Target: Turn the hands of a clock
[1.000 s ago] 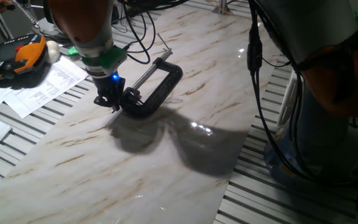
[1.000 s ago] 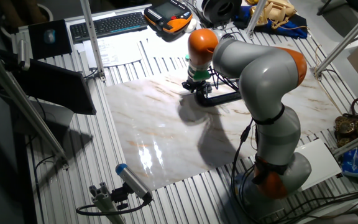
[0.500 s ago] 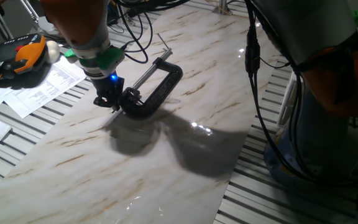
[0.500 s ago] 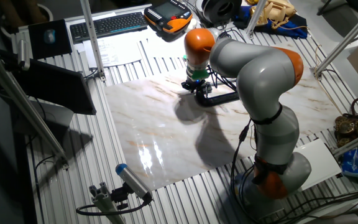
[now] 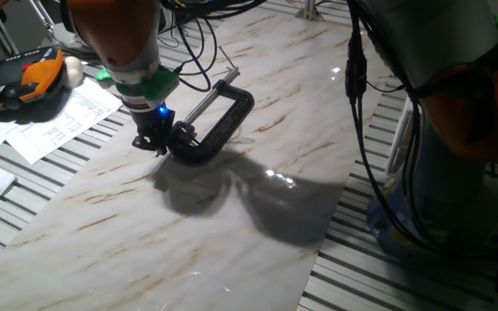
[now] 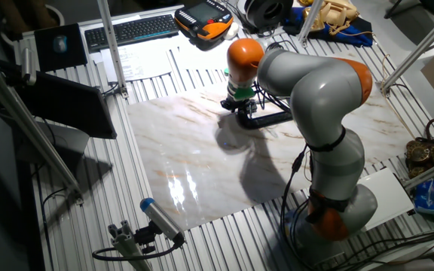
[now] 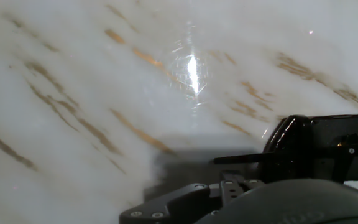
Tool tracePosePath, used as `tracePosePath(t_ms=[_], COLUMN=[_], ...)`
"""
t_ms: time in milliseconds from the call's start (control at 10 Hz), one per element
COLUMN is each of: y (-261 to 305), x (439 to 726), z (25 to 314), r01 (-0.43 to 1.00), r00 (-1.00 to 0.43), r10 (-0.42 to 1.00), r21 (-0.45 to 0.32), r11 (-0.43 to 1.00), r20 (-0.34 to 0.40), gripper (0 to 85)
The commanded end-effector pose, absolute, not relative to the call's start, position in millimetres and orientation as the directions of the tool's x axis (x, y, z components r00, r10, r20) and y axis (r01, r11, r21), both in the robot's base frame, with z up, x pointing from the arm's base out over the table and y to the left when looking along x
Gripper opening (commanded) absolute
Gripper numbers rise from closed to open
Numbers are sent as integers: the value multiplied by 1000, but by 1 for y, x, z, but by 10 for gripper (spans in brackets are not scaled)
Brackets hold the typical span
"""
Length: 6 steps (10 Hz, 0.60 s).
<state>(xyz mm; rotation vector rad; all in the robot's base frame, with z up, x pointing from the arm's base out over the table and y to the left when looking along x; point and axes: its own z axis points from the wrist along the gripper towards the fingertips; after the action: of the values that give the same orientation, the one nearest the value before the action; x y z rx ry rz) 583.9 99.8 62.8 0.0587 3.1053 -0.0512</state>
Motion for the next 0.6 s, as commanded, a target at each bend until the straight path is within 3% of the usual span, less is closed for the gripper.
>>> tracePosePath(t_ms=[0, 500], y=[100, 90], x=[585, 584], z=[62, 54], r01=[39, 36], r00=[-999, -999], r10=[38, 36], r21=[-32, -21], r11=[999, 999], r20=[-32, -21], gripper=[0, 0])
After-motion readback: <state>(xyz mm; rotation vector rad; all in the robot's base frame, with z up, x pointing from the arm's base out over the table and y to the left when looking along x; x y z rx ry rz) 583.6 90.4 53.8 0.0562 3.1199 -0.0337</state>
